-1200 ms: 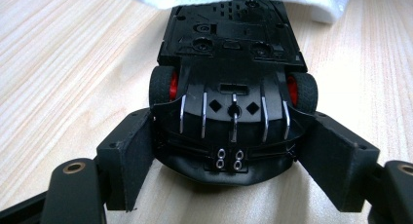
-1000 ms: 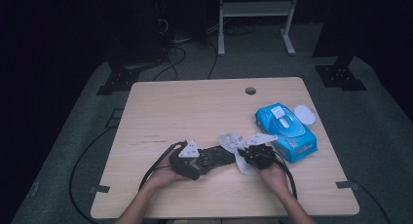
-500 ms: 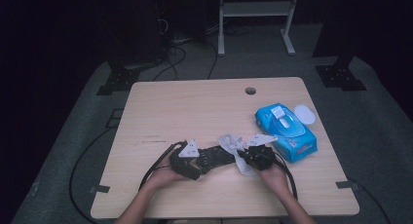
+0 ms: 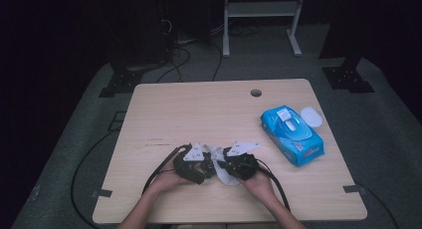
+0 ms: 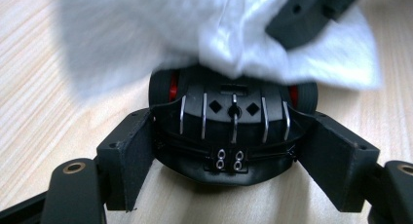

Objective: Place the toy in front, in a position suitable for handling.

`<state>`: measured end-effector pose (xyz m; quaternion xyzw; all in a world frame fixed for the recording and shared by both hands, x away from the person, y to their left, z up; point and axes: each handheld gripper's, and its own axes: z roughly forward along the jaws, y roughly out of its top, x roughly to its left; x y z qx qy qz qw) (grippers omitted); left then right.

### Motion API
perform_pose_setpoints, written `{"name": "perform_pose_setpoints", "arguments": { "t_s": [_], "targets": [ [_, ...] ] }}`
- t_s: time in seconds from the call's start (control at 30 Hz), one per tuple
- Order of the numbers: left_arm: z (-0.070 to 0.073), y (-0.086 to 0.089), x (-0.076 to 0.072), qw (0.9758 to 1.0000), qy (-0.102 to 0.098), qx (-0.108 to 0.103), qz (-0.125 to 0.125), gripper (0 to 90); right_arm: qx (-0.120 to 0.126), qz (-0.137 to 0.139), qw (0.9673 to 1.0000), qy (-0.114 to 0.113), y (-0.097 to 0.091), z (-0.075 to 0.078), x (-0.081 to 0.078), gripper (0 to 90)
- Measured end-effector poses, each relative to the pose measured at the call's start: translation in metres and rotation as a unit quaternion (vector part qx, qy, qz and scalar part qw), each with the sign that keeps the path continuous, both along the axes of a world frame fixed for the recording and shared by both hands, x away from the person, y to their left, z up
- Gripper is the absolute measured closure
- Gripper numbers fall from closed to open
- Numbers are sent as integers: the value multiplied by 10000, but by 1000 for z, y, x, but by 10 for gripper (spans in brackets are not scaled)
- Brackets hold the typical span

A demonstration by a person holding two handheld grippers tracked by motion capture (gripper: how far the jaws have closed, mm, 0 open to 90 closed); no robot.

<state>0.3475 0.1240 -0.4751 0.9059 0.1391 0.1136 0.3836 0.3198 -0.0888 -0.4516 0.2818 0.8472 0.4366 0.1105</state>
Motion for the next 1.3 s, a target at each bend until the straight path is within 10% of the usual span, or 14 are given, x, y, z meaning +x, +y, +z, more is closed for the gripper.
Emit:
{"name": "perform_pose_setpoints", "arguments": {
  "t_s": [0.37, 0.6, 0.83, 1.07, 1.3],
  "targets": [
    [1, -1, 1, 10000, 9, -91, 23, 241, -47, -98, 9999, -6, -8, 0, 2, 843],
    [1, -3, 1, 9999, 32, -104, 24, 241, 29, 270, 9996, -79, 19, 4, -2, 842],
    [1, -2, 1, 9999, 22, -103, -1, 241, -4, -316, 9995, -46, -3, 3, 18, 843],
    [1, -1, 1, 9999, 18, -104, 35, 241, -87, -204, 9995, -218, 13, 4, 24, 841],
    [1, -1, 1, 10000, 0, -82, 2, 241, -172, -814, 9965, -77, -23, 0, 39, 842]
  ]
}}
